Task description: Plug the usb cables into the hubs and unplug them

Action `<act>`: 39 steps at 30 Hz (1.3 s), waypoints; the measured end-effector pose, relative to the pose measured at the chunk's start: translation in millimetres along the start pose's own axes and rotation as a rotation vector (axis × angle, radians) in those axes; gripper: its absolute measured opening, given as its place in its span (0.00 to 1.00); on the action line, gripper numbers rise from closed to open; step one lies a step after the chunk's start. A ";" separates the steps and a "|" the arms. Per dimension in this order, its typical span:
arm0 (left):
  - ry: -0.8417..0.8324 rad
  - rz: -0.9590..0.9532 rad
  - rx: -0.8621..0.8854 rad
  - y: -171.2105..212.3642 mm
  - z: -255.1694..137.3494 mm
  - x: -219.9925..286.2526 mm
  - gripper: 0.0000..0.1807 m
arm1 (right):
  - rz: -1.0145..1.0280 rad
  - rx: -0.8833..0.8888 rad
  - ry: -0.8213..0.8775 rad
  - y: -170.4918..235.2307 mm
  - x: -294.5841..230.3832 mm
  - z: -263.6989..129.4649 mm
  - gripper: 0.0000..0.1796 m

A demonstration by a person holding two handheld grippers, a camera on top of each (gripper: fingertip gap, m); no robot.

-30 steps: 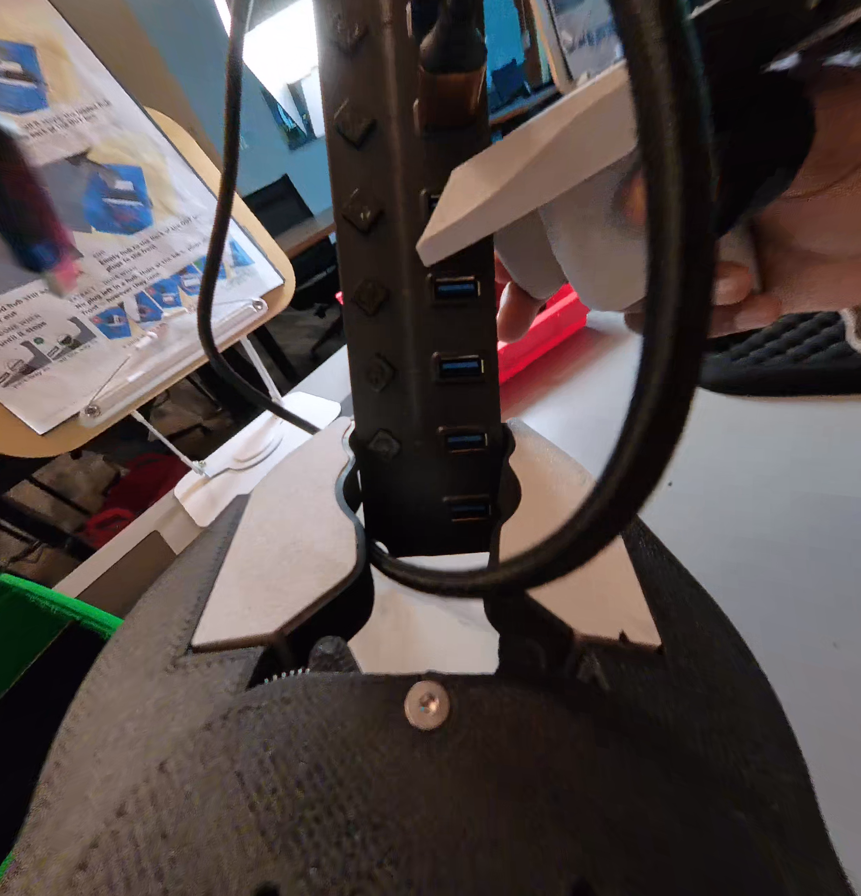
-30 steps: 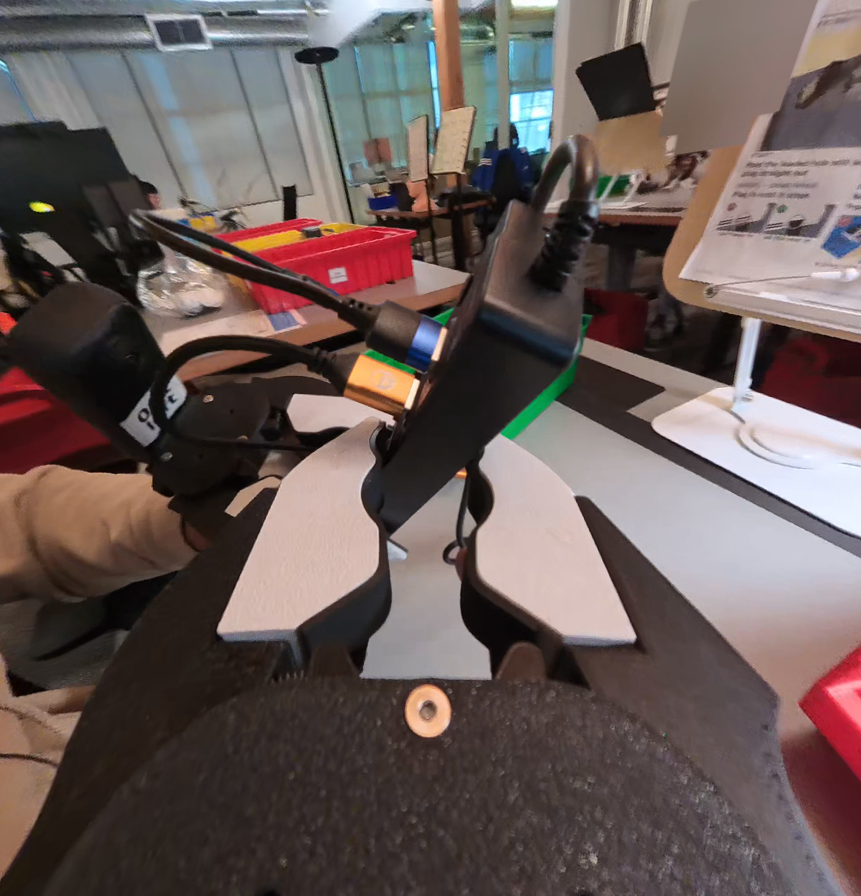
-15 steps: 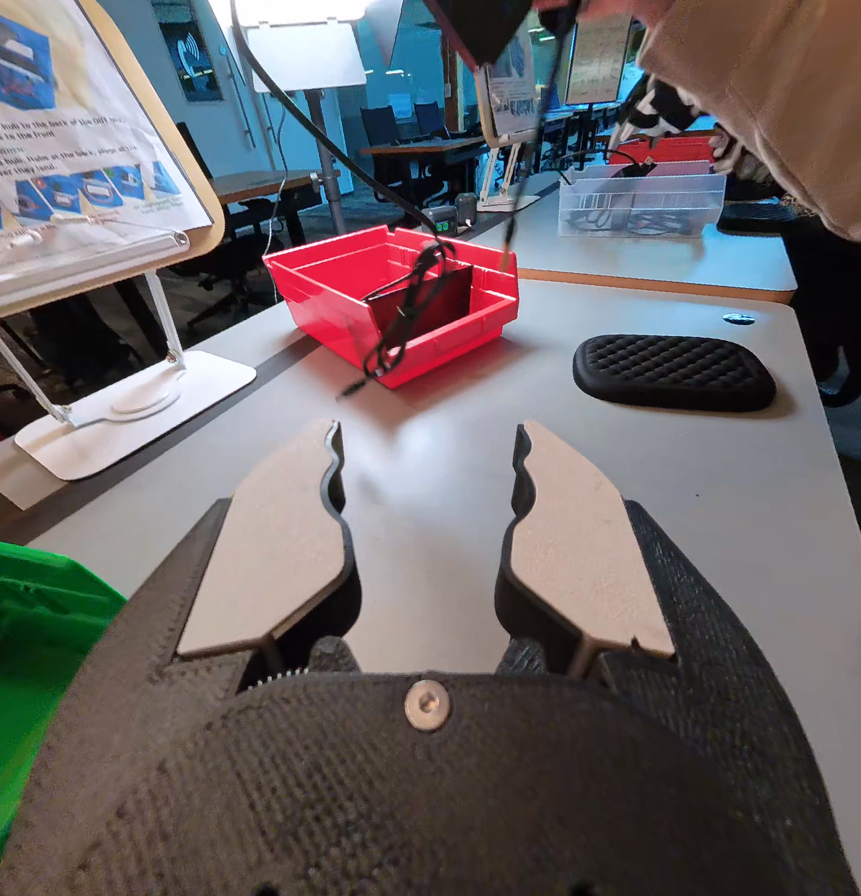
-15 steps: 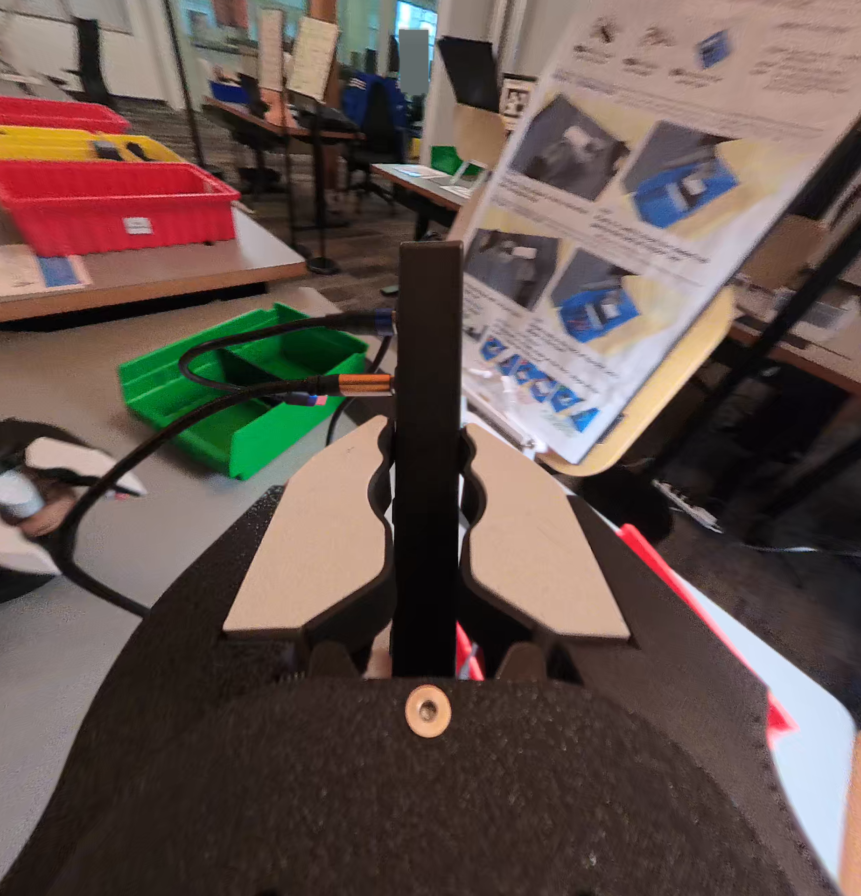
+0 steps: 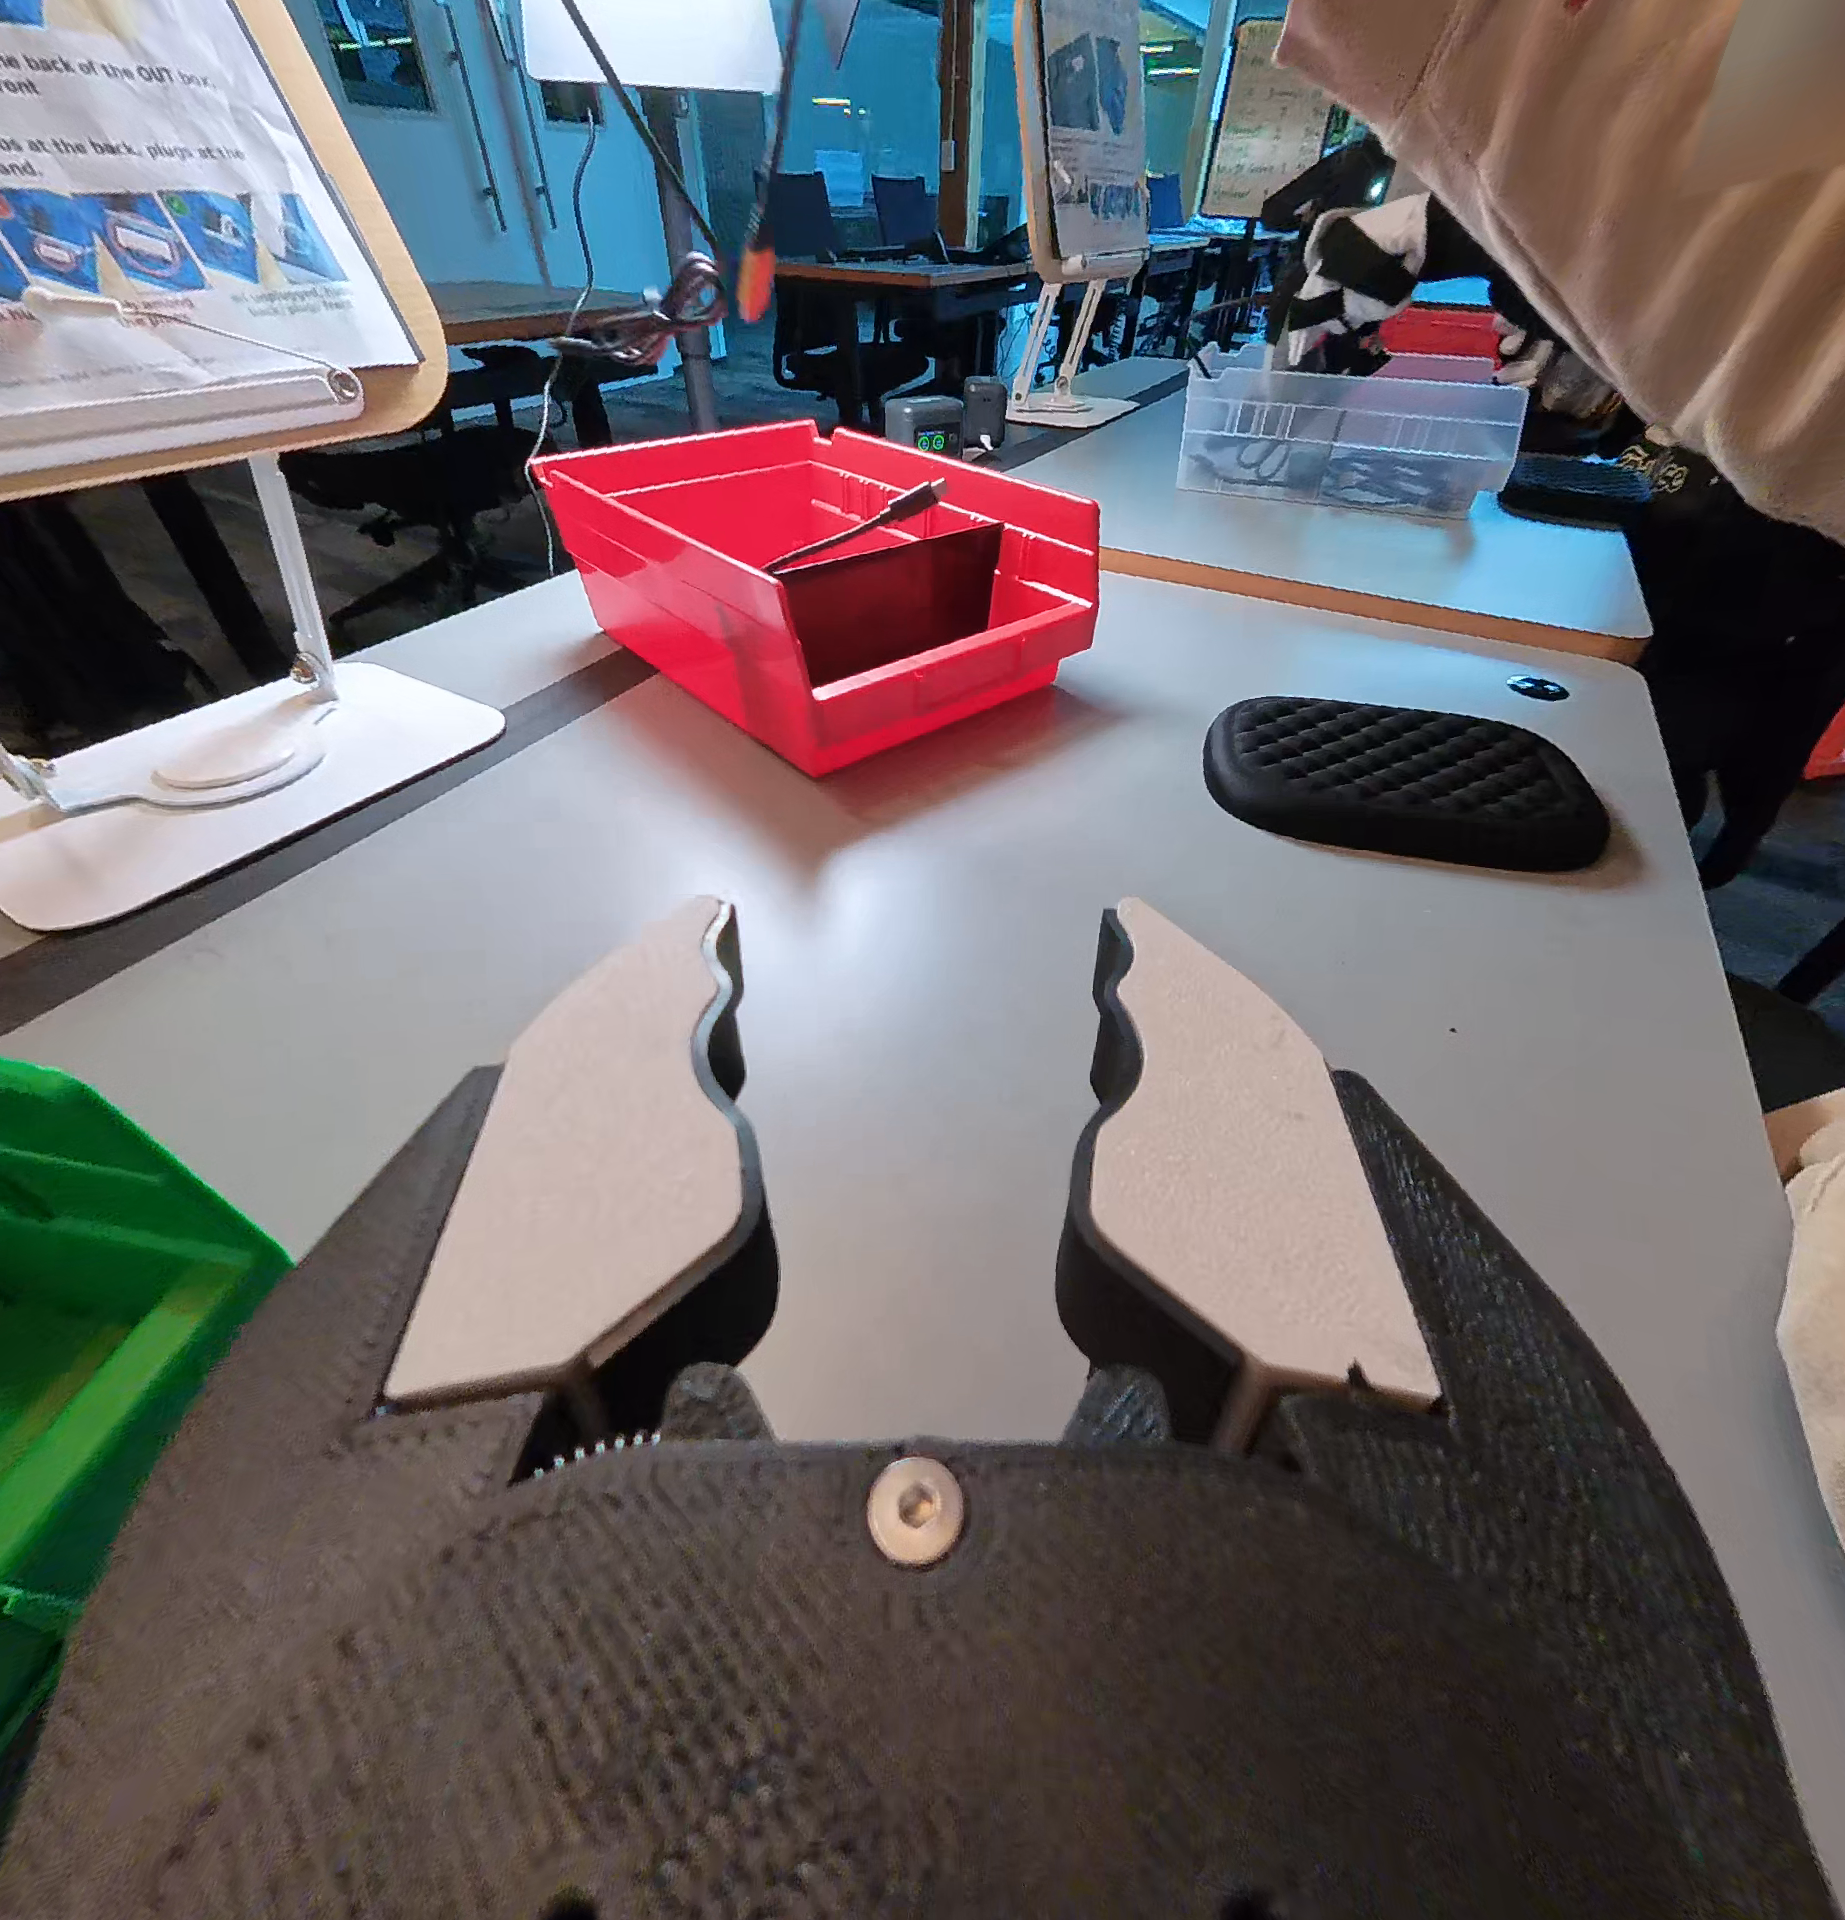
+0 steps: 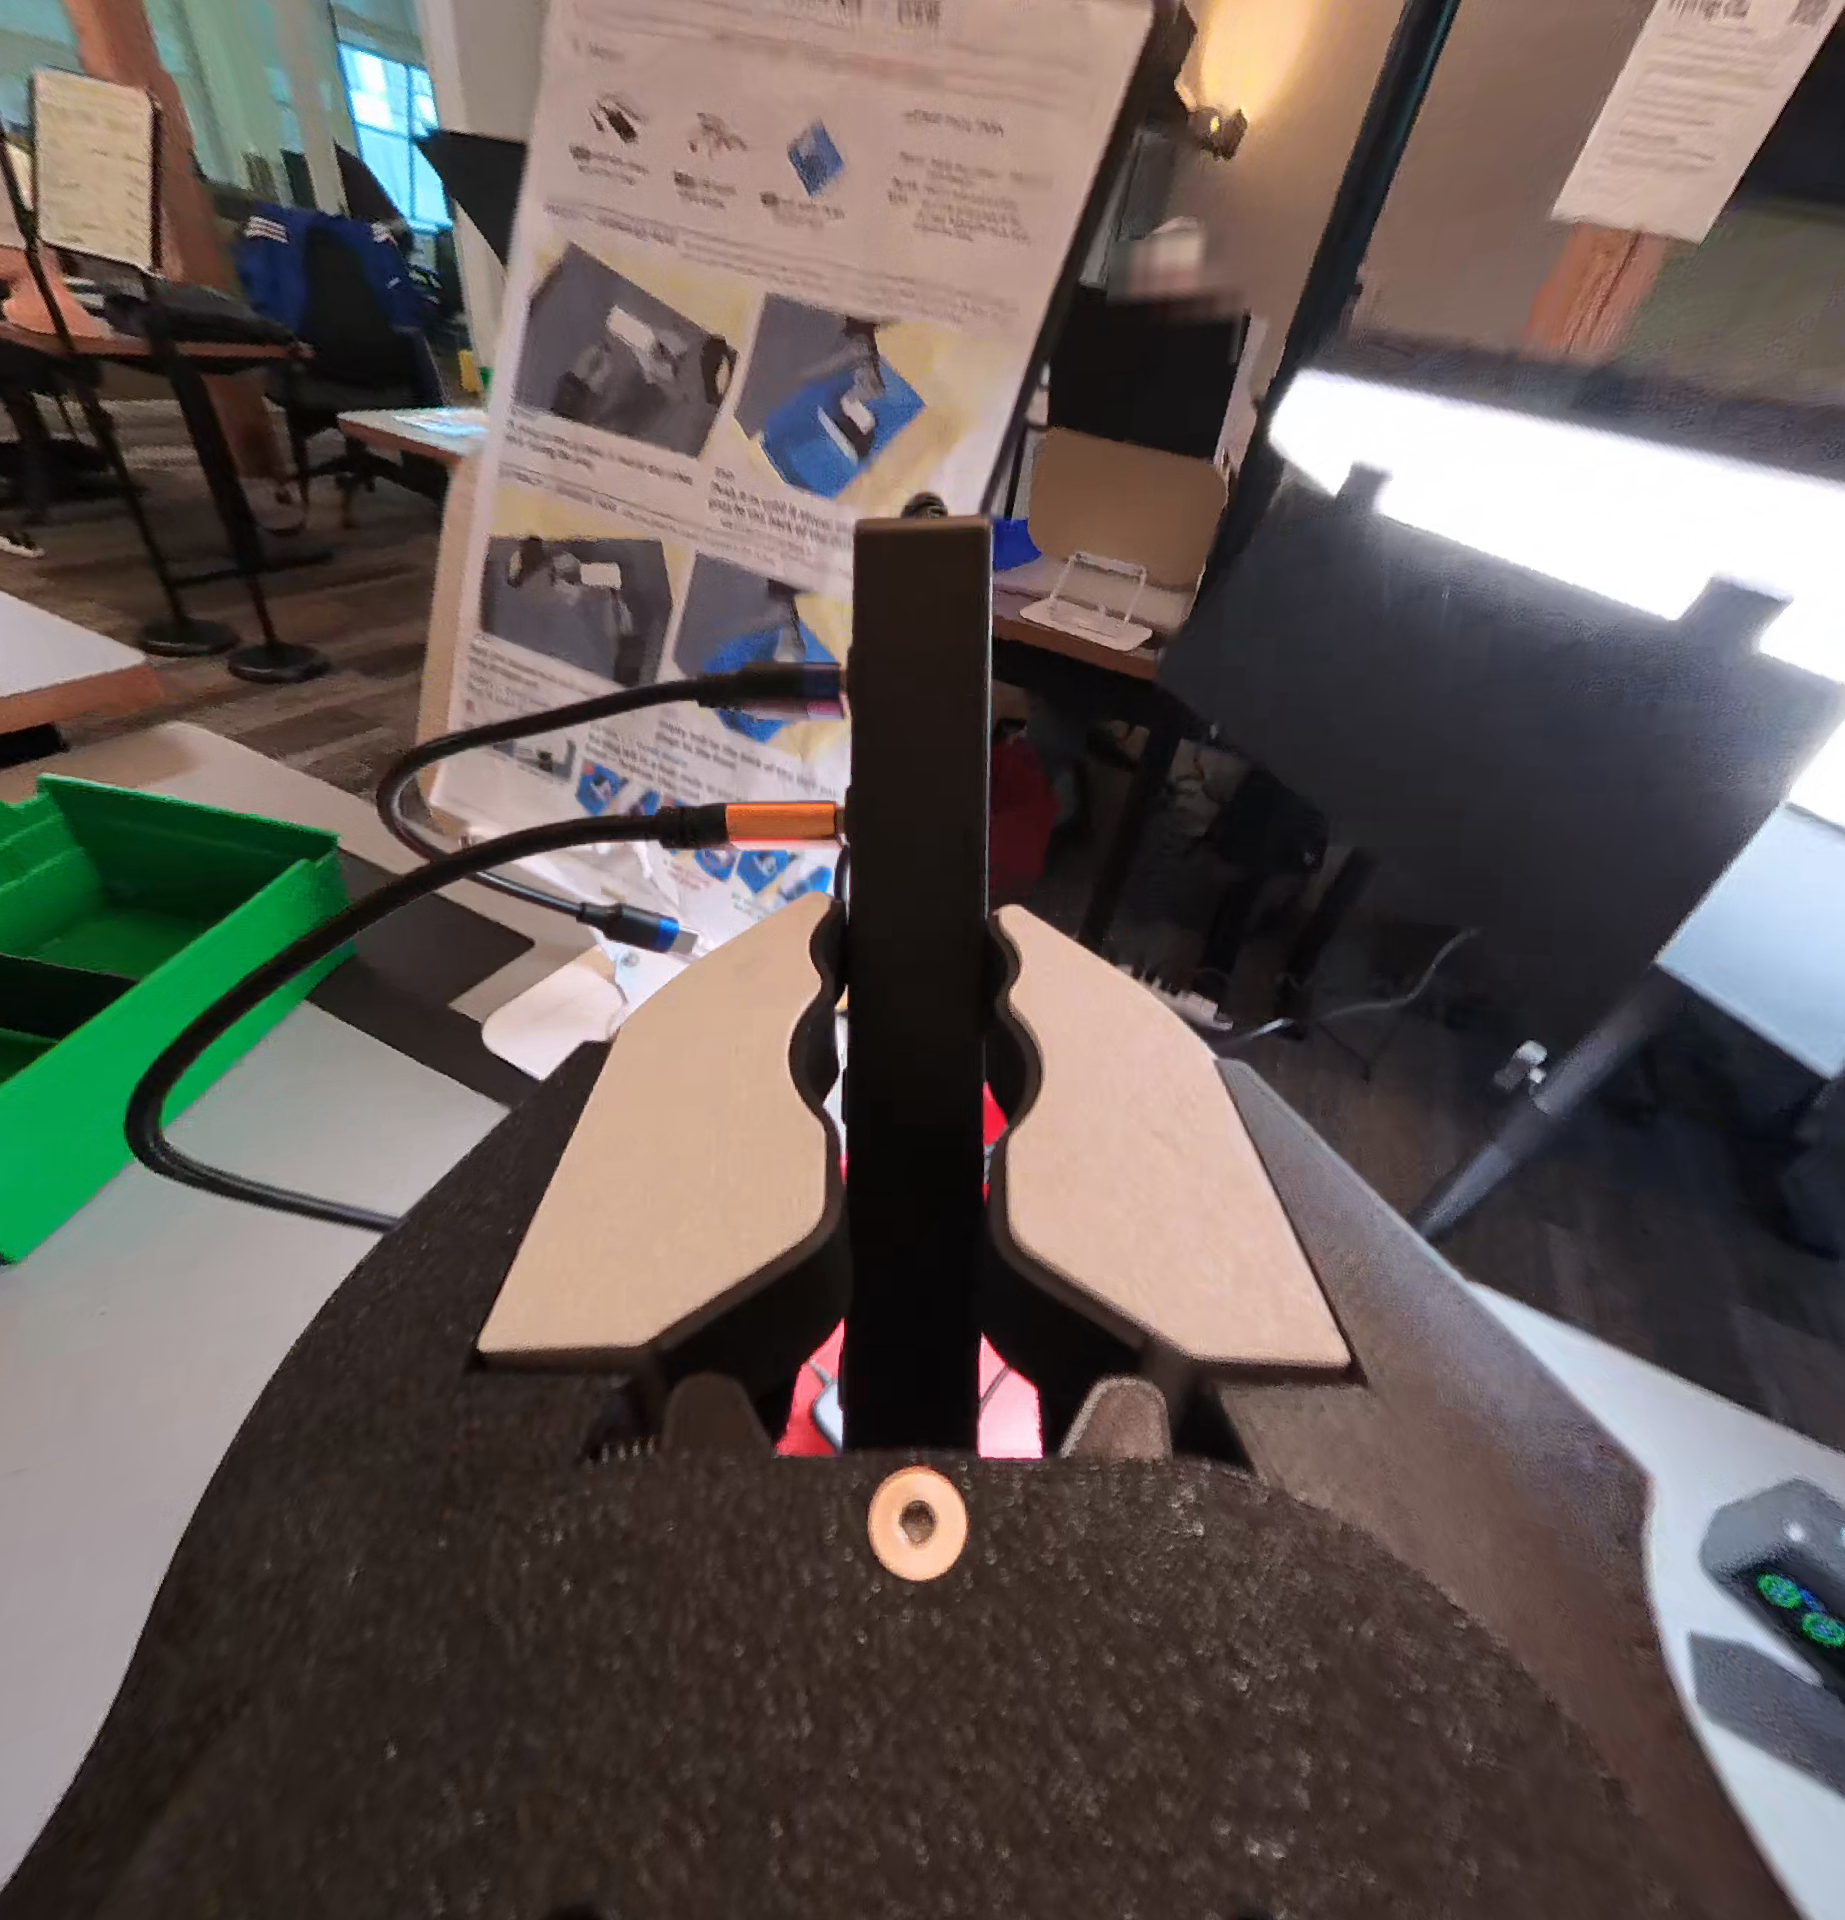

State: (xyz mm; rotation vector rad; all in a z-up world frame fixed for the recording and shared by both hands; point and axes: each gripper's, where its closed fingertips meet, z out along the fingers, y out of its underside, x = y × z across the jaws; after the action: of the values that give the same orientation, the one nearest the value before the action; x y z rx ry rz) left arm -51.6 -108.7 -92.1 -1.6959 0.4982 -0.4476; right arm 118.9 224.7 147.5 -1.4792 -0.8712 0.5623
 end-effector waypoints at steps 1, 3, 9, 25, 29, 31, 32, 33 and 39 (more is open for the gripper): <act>0.004 -0.009 -0.003 1.2 0.5 -0.2 0.36 | 0.014 -0.025 0.001 12.0 2.1 3.7 0.14; 0.016 -0.028 -0.010 3.7 2.0 -0.1 0.36 | 0.031 -0.090 0.021 40.7 8.4 13.5 0.14; 0.010 -0.034 -0.025 8.1 4.3 -1.6 0.36 | 0.144 -0.259 0.015 129.5 19.0 51.6 0.13; -0.068 -0.055 -0.066 17.8 -5.5 -31.2 0.36 | 0.189 -0.537 0.179 227.7 71.6 81.0 0.29; -0.200 0.012 -0.101 13.9 -31.1 -65.3 0.36 | 0.106 -0.331 0.064 175.8 41.0 44.2 0.29; -0.275 0.047 -0.160 20.2 -49.2 -86.2 0.37 | 0.020 -0.274 -0.011 158.8 13.1 17.2 0.28; -0.311 0.062 -0.203 26.2 -58.6 -97.0 0.37 | -0.029 -0.279 -0.056 156.9 -3.9 3.3 0.27; -0.343 0.076 -0.250 33.5 -67.4 -107.5 0.36 | -0.080 -0.316 -0.125 161.4 -24.7 -11.2 0.26; -0.373 0.145 -0.603 91.5 -86.6 -145.0 0.37 | -0.381 -0.743 -0.409 264.1 -118.8 -61.4 0.28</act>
State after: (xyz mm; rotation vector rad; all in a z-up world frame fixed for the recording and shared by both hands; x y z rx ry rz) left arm -227.0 -113.3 -170.1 -2.2383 0.5032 0.1510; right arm 145.2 107.4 -123.0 -1.8084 -1.7747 0.2549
